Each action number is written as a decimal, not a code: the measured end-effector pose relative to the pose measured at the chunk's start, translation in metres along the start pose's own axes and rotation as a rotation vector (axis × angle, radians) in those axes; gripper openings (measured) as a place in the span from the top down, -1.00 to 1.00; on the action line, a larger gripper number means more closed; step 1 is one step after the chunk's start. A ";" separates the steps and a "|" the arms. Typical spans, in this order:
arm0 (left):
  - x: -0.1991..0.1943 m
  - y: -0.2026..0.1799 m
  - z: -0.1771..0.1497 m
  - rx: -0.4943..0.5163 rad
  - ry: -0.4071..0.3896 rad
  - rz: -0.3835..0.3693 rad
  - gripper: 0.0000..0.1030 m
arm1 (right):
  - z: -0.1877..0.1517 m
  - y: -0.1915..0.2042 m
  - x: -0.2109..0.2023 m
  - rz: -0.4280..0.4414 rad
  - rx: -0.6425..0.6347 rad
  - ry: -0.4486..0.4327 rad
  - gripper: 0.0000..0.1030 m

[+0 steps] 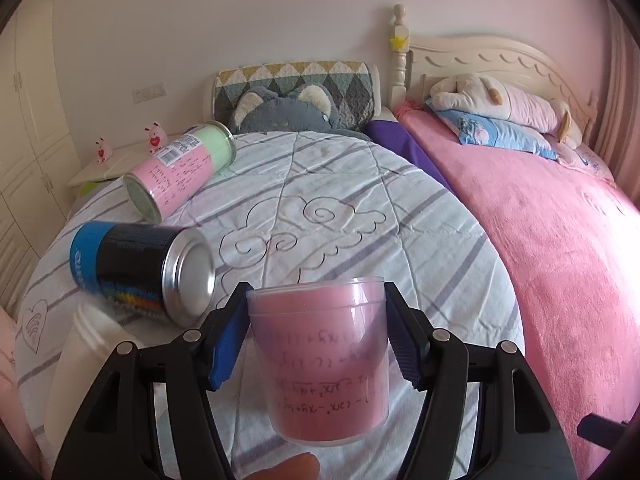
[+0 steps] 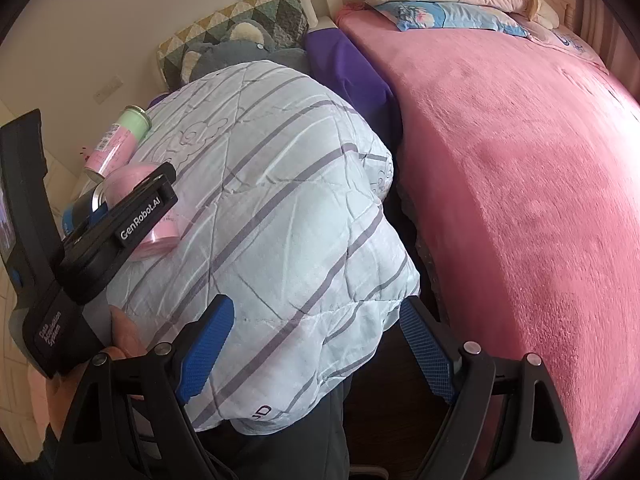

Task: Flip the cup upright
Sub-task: 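Rotate the held pink cup with the left tool until its opening faces up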

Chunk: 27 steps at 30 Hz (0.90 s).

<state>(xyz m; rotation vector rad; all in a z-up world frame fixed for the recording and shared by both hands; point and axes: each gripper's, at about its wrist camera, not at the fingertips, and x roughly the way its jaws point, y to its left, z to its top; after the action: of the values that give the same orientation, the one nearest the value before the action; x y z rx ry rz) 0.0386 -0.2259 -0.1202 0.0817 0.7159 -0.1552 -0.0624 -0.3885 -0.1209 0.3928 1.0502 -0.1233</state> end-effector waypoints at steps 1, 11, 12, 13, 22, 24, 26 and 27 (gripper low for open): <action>-0.003 0.001 -0.002 -0.001 -0.003 -0.001 -0.27 | -0.001 0.000 -0.001 0.002 0.000 -0.001 -0.67; -0.029 0.003 -0.025 0.019 -0.027 -0.016 -0.27 | -0.016 -0.004 -0.009 0.016 -0.001 -0.009 -0.67; -0.030 0.003 -0.026 0.023 -0.028 -0.018 -0.27 | -0.017 -0.004 -0.010 0.017 0.000 -0.009 -0.67; -0.029 0.005 -0.024 0.019 -0.023 -0.022 -0.27 | -0.018 -0.004 -0.010 0.018 0.000 -0.009 -0.67; -0.031 0.013 -0.001 -0.015 -0.045 -0.048 -0.27 | -0.019 -0.011 -0.014 0.017 0.013 -0.020 -0.67; -0.037 0.012 0.007 0.000 -0.119 -0.032 -0.27 | -0.018 -0.013 -0.013 0.014 0.019 -0.020 -0.67; -0.041 0.010 0.018 0.007 -0.187 -0.015 -0.27 | -0.017 -0.014 -0.011 0.010 0.019 -0.016 -0.67; -0.042 0.009 0.024 0.007 -0.227 -0.003 -0.27 | -0.016 -0.014 -0.010 0.009 0.019 -0.013 -0.67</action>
<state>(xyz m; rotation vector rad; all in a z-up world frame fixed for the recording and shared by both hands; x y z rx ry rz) 0.0249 -0.2152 -0.0745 0.0686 0.4887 -0.1668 -0.0846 -0.3961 -0.1229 0.4132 1.0345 -0.1271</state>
